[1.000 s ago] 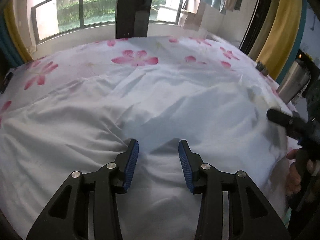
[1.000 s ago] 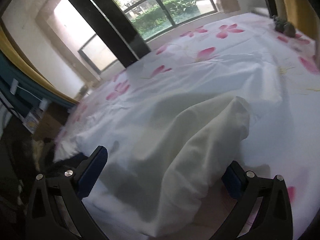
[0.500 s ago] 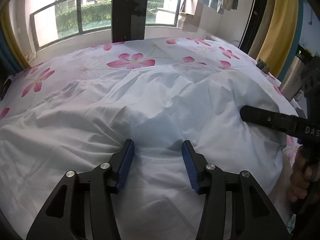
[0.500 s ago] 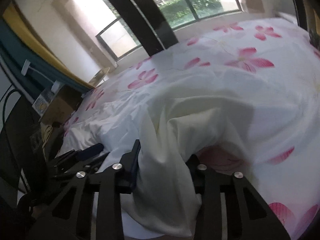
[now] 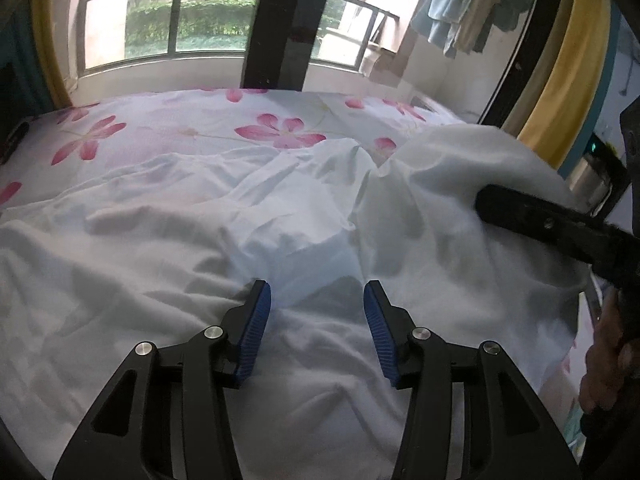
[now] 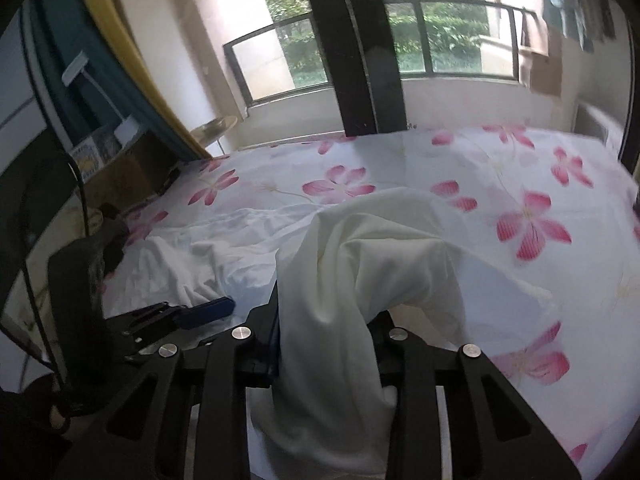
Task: Fold large clothes
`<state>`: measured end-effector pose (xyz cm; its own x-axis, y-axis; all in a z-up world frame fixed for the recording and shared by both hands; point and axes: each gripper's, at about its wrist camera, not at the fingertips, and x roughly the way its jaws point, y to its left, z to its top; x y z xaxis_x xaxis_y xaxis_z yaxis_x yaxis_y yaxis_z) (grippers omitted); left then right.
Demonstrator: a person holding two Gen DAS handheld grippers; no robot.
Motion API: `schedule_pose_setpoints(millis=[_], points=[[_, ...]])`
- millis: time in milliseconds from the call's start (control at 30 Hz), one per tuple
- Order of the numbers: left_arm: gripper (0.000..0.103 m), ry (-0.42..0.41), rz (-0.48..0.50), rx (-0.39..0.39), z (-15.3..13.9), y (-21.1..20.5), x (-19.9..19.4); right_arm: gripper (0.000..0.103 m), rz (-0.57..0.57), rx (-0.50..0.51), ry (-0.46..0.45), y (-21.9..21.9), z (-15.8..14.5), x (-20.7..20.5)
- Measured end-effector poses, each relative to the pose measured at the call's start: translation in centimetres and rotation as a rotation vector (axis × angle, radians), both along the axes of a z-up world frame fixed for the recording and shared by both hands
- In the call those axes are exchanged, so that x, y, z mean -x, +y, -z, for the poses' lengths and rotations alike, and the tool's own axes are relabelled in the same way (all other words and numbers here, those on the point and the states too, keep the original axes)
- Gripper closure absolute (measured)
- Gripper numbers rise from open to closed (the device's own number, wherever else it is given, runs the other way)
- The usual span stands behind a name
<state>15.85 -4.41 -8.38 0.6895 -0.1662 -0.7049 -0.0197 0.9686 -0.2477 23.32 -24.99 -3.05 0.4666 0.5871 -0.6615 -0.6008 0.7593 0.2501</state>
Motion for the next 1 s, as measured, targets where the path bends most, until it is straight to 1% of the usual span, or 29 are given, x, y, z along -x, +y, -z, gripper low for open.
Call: schedule_pose_setpoints(millis=[133,200,367,633,1000], points=[[0.052,-0.055,-0.027,-0.014,-1.6,1.6,1.5,0.073,0.001,0.052,-0.029,1.8,-0.6,0.5],[0.052,-0.069,-0.048,-0.02,-2.1,2.8,2.1,0.073,-0.002,0.071,-0.04,2.8,-0.7,0.8],[0.052,-0.074,-0.102,-0.026,-2.4,6.4,3.8,0.073,-0.024,0.101,-0.063,5.4,-1.3,1.9],[0.052,-0.066,-0.175,-0.018,-2.1,11.0,5.9,0.073,-0.088,0.142,-0.071,10.4,-0.8,3.6],[0.052,-0.049,-0.239,-0.022,-1.6,15.2,8.7,0.073,-0.204,0.18,-0.016,16.1,1.4,5.7]])
